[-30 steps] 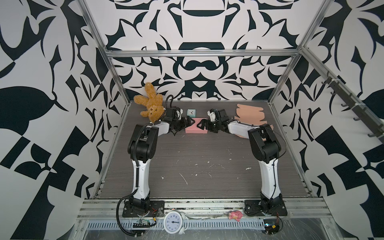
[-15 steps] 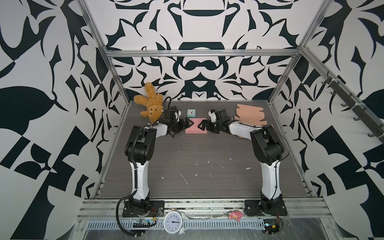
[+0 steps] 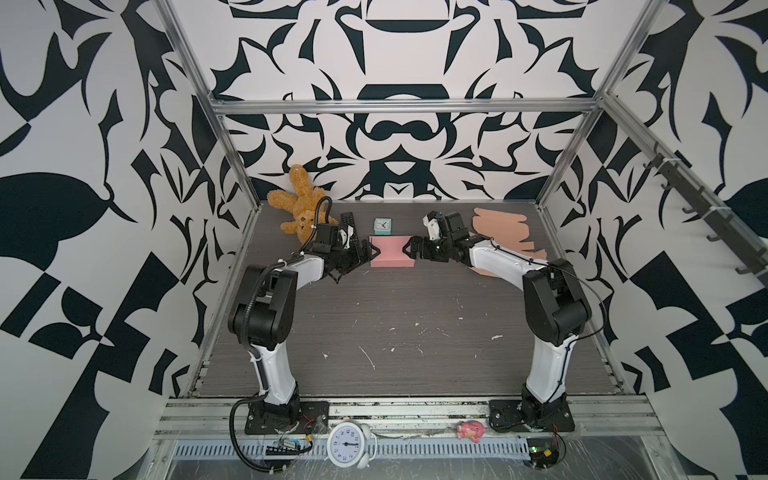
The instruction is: Fold the paper box
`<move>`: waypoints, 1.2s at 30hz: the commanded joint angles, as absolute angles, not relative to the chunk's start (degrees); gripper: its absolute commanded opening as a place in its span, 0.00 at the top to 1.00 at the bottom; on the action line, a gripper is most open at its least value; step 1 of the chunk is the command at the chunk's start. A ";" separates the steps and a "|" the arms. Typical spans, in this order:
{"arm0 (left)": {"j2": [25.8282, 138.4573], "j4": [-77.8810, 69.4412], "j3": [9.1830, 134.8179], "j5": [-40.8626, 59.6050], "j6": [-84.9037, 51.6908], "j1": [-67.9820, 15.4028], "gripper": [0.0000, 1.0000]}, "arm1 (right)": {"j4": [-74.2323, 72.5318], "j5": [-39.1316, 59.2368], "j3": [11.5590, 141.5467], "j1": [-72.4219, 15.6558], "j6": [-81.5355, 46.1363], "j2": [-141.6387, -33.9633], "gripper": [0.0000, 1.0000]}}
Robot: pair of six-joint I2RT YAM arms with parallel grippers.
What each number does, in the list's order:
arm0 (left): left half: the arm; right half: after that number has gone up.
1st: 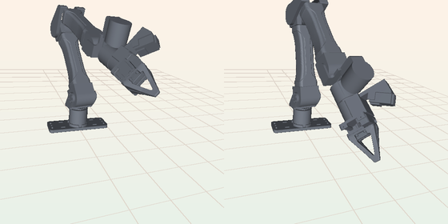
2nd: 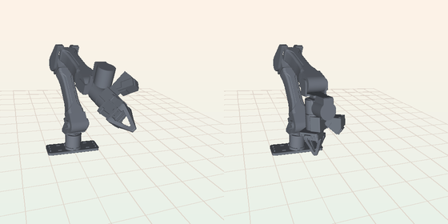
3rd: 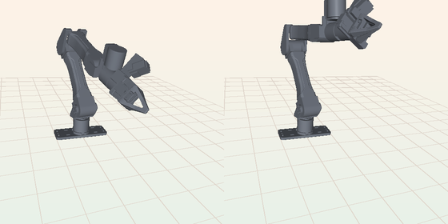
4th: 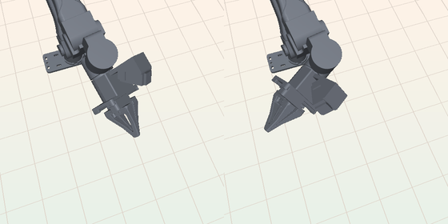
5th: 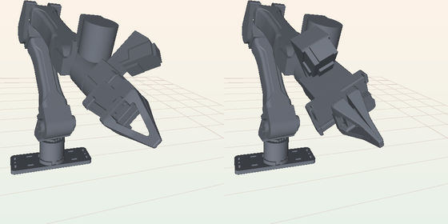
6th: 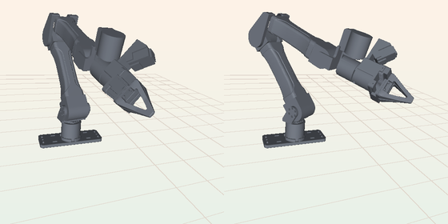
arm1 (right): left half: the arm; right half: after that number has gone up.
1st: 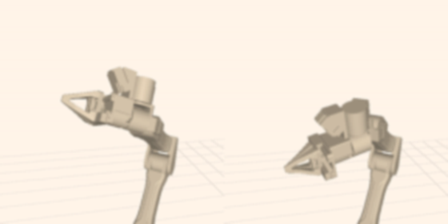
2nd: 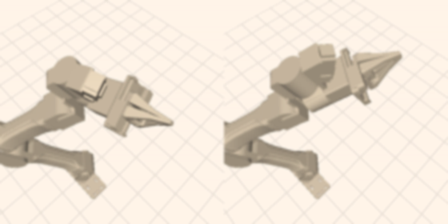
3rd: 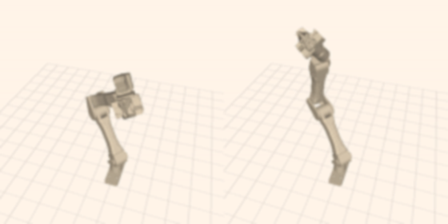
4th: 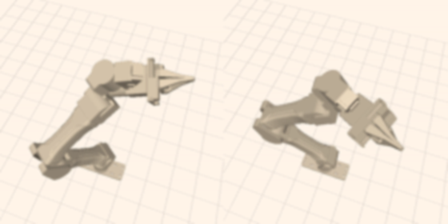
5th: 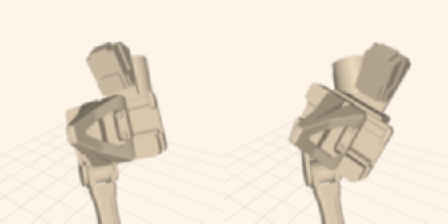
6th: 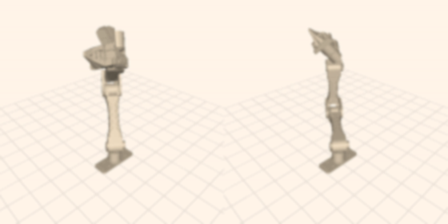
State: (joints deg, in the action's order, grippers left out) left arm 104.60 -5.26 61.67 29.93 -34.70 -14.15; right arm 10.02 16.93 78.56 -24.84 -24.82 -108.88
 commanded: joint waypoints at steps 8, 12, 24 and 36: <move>90.73 -7.52 49.51 34.97 -38.59 -16.05 0.02 | 29.67 -0.53 82.41 -23.67 -10.31 -103.81 0.01; 85.63 -6.26 45.87 35.03 -38.26 -16.99 0.02 | 34.09 -6.51 85.23 -22.53 -7.61 -106.05 0.02; 76.96 0.08 40.87 31.93 -35.60 -22.30 0.02 | 39.90 -20.39 94.79 -20.06 -3.70 -116.62 0.05; 78.19 -1.26 40.43 30.94 -35.68 -26.34 0.02 | 38.22 -22.48 99.10 -17.85 -3.38 -124.22 0.32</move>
